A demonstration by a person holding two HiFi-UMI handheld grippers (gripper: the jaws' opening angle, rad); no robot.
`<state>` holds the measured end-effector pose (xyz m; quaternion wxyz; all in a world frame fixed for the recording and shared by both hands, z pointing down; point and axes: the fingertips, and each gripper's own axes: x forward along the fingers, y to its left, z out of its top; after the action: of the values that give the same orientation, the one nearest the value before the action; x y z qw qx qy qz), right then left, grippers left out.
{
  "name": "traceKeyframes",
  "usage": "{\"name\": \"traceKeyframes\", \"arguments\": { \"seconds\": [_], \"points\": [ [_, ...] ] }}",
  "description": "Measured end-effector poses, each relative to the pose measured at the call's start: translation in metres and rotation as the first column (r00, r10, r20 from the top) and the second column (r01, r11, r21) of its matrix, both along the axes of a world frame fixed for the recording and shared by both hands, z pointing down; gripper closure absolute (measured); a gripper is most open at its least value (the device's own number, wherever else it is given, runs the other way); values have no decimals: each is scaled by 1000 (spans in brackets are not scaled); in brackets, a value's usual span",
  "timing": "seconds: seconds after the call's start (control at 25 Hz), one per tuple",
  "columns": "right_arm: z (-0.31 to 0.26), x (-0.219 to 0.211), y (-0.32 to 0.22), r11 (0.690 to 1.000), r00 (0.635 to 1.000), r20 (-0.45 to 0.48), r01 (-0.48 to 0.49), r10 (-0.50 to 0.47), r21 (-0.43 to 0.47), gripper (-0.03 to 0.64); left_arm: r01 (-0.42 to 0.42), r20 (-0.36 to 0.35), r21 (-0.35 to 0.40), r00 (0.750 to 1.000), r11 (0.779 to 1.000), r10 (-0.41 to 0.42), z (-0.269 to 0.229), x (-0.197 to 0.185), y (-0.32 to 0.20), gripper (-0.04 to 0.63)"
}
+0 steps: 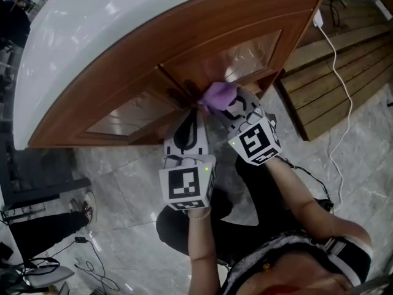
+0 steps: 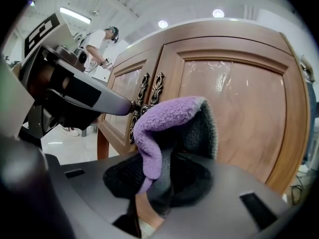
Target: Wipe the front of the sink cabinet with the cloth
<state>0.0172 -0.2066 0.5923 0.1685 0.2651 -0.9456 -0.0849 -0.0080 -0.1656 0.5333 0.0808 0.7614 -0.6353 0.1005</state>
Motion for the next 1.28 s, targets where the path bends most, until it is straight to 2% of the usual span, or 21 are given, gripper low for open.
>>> {"name": "traceKeyframes", "arguments": {
  "seconds": [0.44,0.84,1.28],
  "points": [
    [2,1,-2,1000,1000,-11,-1,1,-8,451,-7,5,-5,1000,1000,7,3,5,-3,595],
    [7,17,-15,999,998,-38,-42,42,-17,451,-10,-2,0,1000,1000,10,1,10,-6,595],
    [5,58,-37,990,989,-42,-143,142,-10,451,-39,4,-3,999,999,39,3,21,-9,595]
  ]
}}
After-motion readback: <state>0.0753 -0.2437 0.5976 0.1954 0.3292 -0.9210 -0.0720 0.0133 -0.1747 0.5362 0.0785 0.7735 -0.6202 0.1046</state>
